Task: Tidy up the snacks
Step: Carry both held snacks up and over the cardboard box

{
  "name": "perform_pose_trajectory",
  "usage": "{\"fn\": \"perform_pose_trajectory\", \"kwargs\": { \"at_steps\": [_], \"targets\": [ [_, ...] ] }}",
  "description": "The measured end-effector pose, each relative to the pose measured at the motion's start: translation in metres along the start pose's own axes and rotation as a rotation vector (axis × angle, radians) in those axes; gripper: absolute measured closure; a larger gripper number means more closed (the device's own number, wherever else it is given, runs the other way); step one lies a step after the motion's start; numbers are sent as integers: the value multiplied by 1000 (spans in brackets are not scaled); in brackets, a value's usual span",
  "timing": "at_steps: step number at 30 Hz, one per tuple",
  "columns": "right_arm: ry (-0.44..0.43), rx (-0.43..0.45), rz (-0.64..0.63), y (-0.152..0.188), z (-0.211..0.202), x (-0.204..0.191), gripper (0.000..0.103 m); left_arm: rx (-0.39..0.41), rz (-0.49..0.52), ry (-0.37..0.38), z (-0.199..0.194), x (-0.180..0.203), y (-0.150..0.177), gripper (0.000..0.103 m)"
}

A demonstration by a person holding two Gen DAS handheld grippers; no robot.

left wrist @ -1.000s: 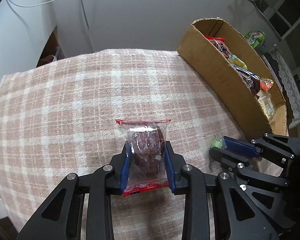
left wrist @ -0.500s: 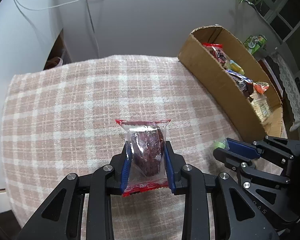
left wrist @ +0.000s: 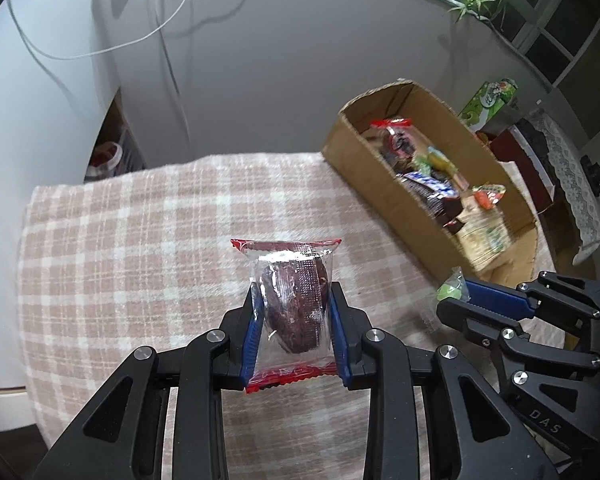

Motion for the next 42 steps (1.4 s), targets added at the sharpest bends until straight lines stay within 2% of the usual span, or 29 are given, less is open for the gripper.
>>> {"fn": "perform_pose_trajectory", "kwargs": {
  "at_steps": [13, 25, 42],
  "targets": [
    [69, 77, 102, -18, -37, 69, 83, 35, 61, 25, 1, 44, -34, 74],
    [139, 97, 186, -21, -44, 132, 83, 54, 119, 30, 8, 77, -65, 74],
    [148, 53, 224, -17, -25, 161, 83, 15, 181, 43, 35, 117, -92, 74]
  ]
}}
Point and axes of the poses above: each gripper's, at about its wrist camera, not at the fingertips, and z roughly the way its jaws point, x to its right, y to its underside, the point moved 7 cm from there along z, roughly the way its jaws point, and after that the axes turned 2 degrees about y, right-handed, at the moved point
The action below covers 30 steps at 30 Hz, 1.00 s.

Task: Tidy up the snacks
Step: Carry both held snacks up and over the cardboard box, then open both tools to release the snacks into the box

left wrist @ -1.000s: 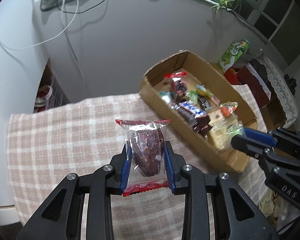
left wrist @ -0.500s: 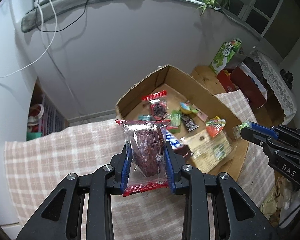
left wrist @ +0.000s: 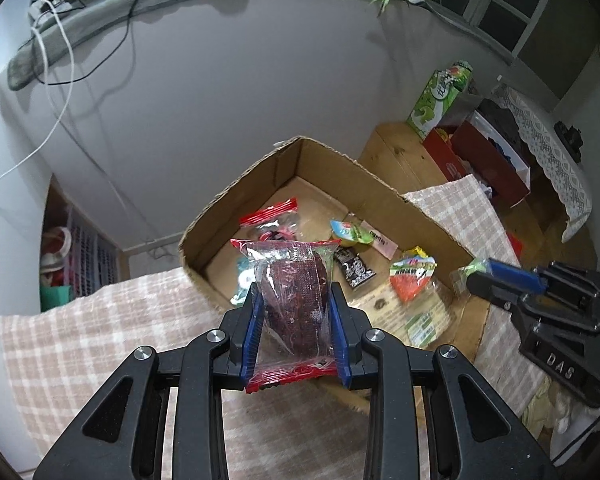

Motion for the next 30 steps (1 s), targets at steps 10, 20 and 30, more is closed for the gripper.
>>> {"fn": "perform_pose_trajectory", "kwargs": {
  "at_steps": [10, 20, 30],
  "targets": [
    [17, -30, -10, 1, 17, 3, 83, -10, 0, -19, 19, 2, -23, 74],
    [31, -41, -20, 5, 16, 7, 83, 1, 19, -4, 24, 13, -37, 73],
    [32, -44, -39, 8, 15, 3, 81, -10, 36, -5, 26, 20, -32, 69]
  ]
}}
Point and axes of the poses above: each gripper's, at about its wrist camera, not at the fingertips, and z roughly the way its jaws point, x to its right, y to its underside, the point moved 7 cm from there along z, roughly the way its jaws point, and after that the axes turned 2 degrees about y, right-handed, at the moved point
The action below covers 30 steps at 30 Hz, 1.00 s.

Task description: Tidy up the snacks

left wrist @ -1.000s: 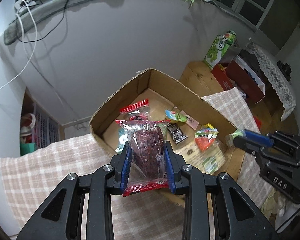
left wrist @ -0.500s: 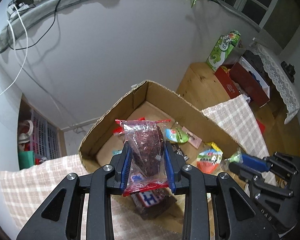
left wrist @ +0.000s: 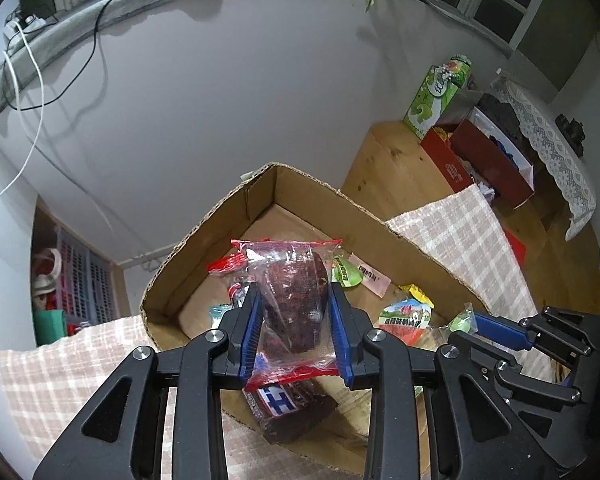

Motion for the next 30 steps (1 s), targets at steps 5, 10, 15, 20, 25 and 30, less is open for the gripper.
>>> {"fn": "perform_pose_trajectory", "kwargs": {
  "at_steps": [5, 10, 15, 20, 25, 30],
  "targets": [
    [11, 4, -22, 3, -1, -4, 50, 7, -5, -4, -2, -1, -1, 56],
    [12, 3, -29, 6, -4, -7, 42, 7, -2, -11, -4, -3, 2, 55],
    [16, 5, -20, 10, -8, -6, 41, 9, -3, -11, -7, -4, 6, 55],
    [18, 13, 4, 13, -13, -2, 41, 17, -12, -10, -14, -6, 11, 55],
    [23, 33, 18, 15, -23, -1, 41, 25, -15, -15, -22, -6, 17, 55],
    [37, 54, 15, 17, -35, -3, 41, 48, -28, -11, -36, -6, 25, 55]
  ]
}}
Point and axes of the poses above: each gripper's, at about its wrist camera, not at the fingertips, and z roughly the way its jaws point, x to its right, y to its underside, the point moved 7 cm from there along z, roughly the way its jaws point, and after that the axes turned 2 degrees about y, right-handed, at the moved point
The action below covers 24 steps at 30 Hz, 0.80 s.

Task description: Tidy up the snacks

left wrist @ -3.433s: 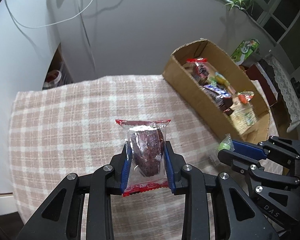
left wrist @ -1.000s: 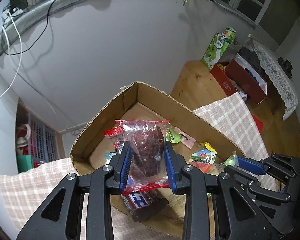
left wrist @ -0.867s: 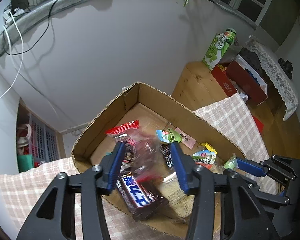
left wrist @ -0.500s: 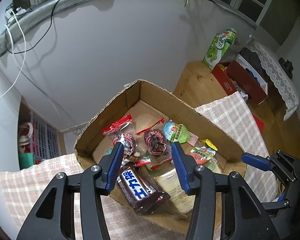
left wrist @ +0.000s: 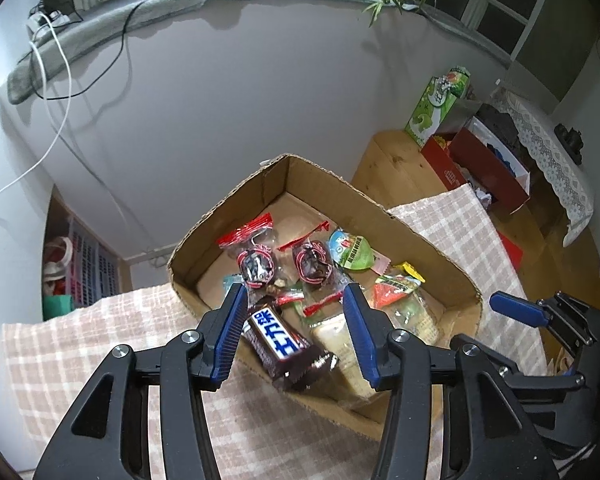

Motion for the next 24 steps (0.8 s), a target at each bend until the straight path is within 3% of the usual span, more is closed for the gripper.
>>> {"fn": "perform_pose_trajectory", "kwargs": {
  "at_steps": [16, 20, 24],
  "targets": [
    [16, 40, 84, 12, -31, 10, 41, 46, -72, -18, -53, 8, 43, 54],
    [18, 40, 85, 13, -33, 10, 41, 69, -68, -46, -63, 9, 46, 41],
    [16, 43, 82, 14, -36, 9, 41, 80, -80, -48, -69, 9, 47, 41]
  ]
}}
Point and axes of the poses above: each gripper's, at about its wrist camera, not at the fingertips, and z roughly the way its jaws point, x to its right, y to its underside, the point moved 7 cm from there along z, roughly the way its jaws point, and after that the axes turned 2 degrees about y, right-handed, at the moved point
